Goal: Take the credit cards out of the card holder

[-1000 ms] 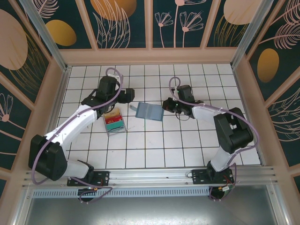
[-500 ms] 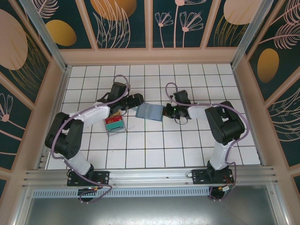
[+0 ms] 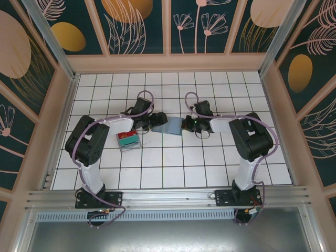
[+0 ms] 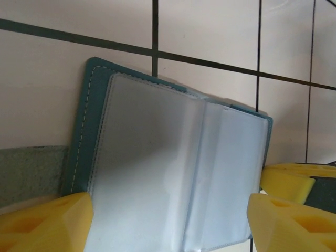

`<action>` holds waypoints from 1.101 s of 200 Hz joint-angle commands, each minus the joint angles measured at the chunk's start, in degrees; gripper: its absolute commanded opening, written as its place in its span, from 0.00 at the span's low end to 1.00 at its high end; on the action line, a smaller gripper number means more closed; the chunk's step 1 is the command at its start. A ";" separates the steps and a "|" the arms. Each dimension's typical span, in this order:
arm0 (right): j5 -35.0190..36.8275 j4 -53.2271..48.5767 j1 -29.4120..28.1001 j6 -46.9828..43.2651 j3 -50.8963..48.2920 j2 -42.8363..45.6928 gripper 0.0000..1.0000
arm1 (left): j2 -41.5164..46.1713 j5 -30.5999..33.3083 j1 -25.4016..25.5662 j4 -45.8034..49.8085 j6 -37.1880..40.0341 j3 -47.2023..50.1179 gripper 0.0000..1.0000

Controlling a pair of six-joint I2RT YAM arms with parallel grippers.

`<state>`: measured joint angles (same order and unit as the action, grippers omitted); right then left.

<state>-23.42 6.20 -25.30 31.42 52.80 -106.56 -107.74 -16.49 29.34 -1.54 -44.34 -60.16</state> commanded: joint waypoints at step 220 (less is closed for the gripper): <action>9.22 -6.38 3.86 -6.98 1.16 16.66 0.53 | 24.11 33.34 -2.41 11.34 3.20 -0.51 0.99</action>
<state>-19.05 0.89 -22.85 26.85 54.19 -95.33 -89.52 3.20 28.49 6.33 -43.22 -63.99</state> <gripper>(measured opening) 0.469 0.961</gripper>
